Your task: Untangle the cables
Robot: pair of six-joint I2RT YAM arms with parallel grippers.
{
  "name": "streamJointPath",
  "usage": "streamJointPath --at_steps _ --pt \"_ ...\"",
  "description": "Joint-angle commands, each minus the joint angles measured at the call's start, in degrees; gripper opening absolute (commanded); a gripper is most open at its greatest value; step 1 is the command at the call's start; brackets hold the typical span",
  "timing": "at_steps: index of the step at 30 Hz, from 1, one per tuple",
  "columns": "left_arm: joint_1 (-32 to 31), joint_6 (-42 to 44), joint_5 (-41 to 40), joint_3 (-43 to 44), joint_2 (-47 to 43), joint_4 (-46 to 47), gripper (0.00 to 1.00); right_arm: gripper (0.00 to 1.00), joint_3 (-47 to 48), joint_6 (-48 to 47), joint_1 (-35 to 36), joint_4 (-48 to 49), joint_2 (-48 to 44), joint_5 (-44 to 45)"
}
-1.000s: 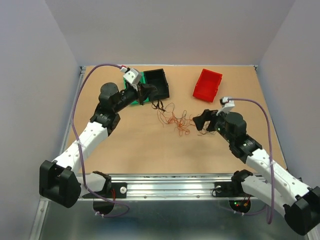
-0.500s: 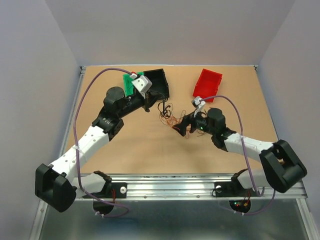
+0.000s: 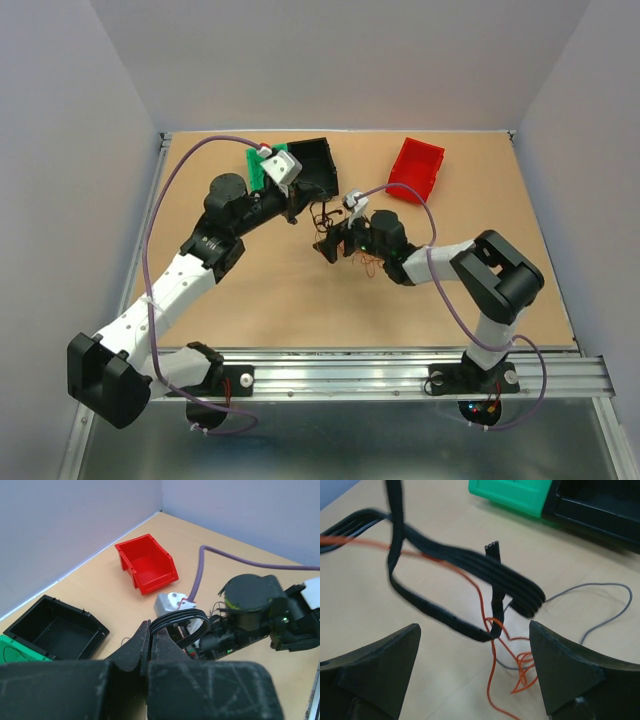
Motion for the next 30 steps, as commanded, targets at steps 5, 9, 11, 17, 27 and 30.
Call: streamJointPath --at_steps 5,9,11,17,27,30 --pt "-0.3 0.9 -1.1 3.2 -2.4 2.0 0.00 0.36 5.3 0.8 0.8 4.9 4.9 8.6" --pt "-0.2 1.4 -7.5 5.4 -3.2 -0.5 0.00 0.10 2.9 1.5 0.9 5.1 2.7 10.0" --pt "0.9 1.0 -14.1 7.1 -4.2 -1.9 0.00 0.04 0.7 1.8 0.9 5.2 1.2 11.9" --pt "8.2 -6.8 -28.2 -0.5 -11.2 5.8 0.00 0.01 -2.2 6.3 -1.0 5.2 -0.9 21.6" --pt "13.3 -12.0 -35.0 -3.1 -12.8 8.2 0.00 0.01 -10.2 26.5 -16.4 4.1 -4.6 24.5" --pt "13.8 -12.1 -35.1 -3.9 -13.7 9.2 0.00 0.01 -10.4 27.2 -17.4 3.8 -4.4 23.4"
